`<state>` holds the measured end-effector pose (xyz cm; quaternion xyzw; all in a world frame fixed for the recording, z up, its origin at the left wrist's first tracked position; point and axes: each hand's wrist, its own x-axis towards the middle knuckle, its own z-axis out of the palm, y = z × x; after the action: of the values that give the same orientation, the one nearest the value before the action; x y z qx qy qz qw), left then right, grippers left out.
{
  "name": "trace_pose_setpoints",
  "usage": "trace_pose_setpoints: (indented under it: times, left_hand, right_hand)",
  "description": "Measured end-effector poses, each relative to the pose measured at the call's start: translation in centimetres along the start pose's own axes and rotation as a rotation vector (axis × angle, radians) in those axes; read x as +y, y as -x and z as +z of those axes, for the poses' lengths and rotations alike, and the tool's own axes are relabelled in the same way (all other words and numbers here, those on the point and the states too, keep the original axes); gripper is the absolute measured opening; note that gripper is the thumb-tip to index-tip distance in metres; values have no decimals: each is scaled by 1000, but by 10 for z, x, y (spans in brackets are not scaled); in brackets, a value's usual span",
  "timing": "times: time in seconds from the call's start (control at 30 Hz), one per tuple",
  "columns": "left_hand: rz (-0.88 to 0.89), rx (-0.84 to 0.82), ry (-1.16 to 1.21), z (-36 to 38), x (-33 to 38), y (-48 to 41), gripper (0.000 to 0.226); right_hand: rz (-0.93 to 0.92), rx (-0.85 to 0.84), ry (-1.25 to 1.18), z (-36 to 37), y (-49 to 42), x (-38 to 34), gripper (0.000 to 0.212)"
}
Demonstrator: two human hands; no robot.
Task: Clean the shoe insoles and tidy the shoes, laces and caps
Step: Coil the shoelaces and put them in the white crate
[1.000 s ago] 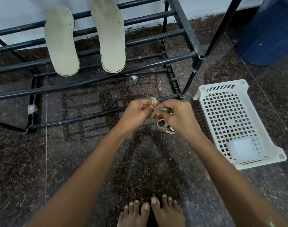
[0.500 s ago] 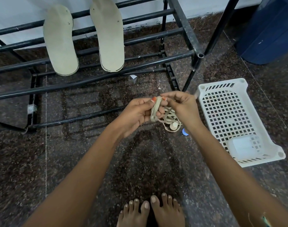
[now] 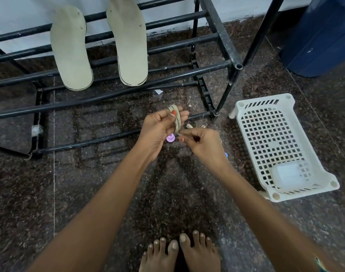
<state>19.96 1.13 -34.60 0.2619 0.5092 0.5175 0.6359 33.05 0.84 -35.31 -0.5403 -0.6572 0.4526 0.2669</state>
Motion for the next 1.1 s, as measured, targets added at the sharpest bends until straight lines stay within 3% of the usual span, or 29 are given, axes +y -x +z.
trace_pose_setpoints:
  times: [0.17,0.33,0.53,0.8,0.97,1.1]
  left_hand:
    - [31,-6,-359,0,-7,1,22]
    - [13,-124,-625,-3,-8,2,30]
    - [-108,-260,-423,1,-3,6,33]
    - [-116,-258,-16,4,5,10,27]
    - [-78,-167,145,5,5,6,21]
    - [-33,-104,85,4,2,2,21]
  right_hand:
    - [-67,-20,127,-7,-3,-5,16]
    - [-92,21,44,-19,-11,-12,12]
    - [-67,74,-127,-32,-22,-9,26]
    - [67,93,-456,-17,-15,3,22]
    - [35,42,-186,-5,-3,9,12]
    - [-25,6,-33,-1,1,4,12]
